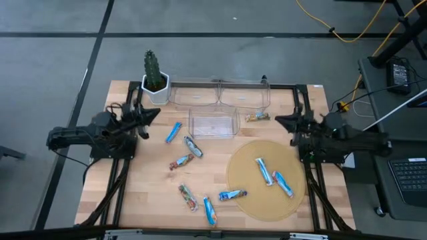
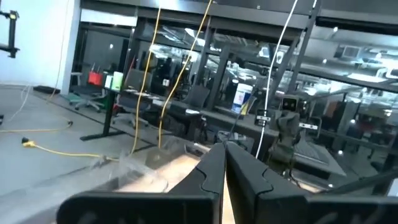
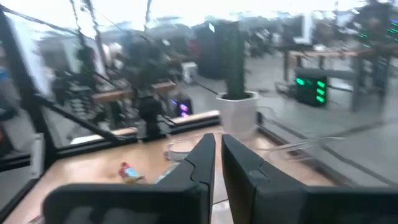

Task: Pick and place Granola Bars by type
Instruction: Put the red granola bar into the top left transparent bin

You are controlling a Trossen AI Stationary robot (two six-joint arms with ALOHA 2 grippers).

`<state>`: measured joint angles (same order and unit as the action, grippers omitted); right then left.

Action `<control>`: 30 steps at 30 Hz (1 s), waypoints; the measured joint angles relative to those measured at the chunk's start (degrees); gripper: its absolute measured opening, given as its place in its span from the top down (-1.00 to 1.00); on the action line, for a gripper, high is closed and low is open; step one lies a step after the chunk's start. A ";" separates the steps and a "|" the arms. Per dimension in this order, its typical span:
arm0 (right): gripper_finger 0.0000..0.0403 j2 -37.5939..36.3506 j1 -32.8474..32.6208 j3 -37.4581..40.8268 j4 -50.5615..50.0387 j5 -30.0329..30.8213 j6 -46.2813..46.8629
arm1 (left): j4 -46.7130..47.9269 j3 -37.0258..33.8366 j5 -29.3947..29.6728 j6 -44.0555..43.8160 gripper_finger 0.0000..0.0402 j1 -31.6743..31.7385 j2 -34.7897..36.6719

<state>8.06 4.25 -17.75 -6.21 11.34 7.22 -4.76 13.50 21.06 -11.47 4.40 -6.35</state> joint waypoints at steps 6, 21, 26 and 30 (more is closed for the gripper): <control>0.84 14.98 0.00 -20.81 -16.59 4.51 -0.05 | 18.76 19.62 0.05 0.11 0.96 0.00 -14.71; 0.84 30.66 0.00 -34.61 -19.04 4.56 -0.02 | 45.88 28.68 -2.95 -16.92 0.95 -0.02 -32.98; 0.84 32.41 0.00 -34.61 -19.07 4.50 0.09 | 50.03 27.93 -3.74 -19.43 0.82 -0.02 -36.57; 0.84 33.01 0.00 -34.61 -19.08 3.44 0.17 | 49.93 25.22 -8.07 -22.83 0.58 -0.02 -39.24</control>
<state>41.07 4.25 -52.36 -25.28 14.78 7.39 45.17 38.72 12.98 -34.30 4.38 -45.59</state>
